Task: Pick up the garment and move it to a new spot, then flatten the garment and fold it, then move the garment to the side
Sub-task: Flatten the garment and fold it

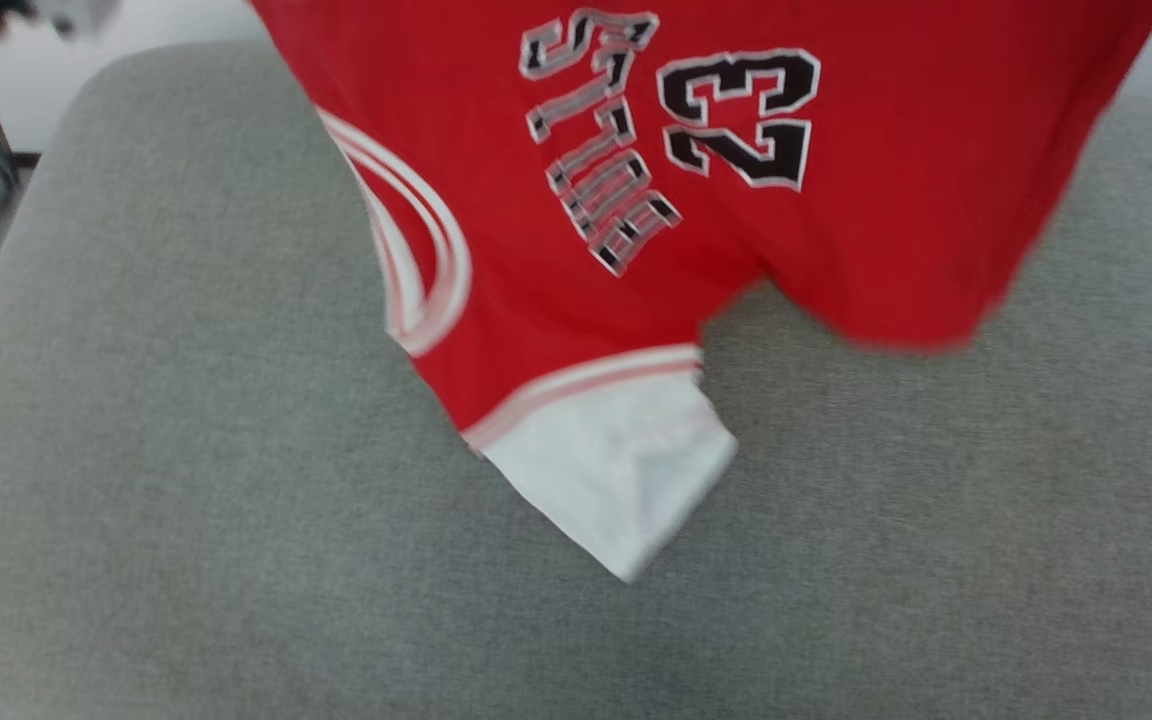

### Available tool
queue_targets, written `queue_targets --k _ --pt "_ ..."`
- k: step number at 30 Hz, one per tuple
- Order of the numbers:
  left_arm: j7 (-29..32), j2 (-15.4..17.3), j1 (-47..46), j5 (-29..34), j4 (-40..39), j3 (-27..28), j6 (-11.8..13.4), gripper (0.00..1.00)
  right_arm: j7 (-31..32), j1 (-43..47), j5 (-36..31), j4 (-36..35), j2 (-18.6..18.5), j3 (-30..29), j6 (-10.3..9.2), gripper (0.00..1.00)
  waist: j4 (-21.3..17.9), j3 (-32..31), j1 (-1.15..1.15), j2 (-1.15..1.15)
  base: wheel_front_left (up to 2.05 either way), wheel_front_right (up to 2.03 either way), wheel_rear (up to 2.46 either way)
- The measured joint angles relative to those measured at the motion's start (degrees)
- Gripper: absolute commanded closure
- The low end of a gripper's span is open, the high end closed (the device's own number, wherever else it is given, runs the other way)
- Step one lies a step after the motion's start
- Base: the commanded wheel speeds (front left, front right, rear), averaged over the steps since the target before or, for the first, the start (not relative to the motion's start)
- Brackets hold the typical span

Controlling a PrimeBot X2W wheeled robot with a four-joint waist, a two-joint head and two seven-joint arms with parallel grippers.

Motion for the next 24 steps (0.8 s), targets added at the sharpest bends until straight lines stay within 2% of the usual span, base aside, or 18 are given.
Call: queue_targets --k 11,19,24 --pt "-8.1 -4.8 -12.4 4.2 11.9 -1.8 -2.3 1.00 -7.1 -3.1 -6.3 1.3 2.0 -3.8 0.00 1.00 -1.8 0.3 0.00 0.00 0.00 0.00 0.00" --pt "-18.2 -7.8 -22.2 8.3 21.0 -1.9 -2.4 1.00 -15.2 -8.5 -13.3 5.5 4.5 -6.7 0.00 1.00 -2.6 5.0 0.00 0.00 0.00 0.00 0.00" --pt "-24.0 -9.6 -28.7 10.6 26.9 -2.0 -1.5 1.00 -21.8 -12.3 -18.2 9.4 6.8 -8.6 0.00 1.00 -3.4 9.2 0.00 0.00 0.00 0.00 0.00"
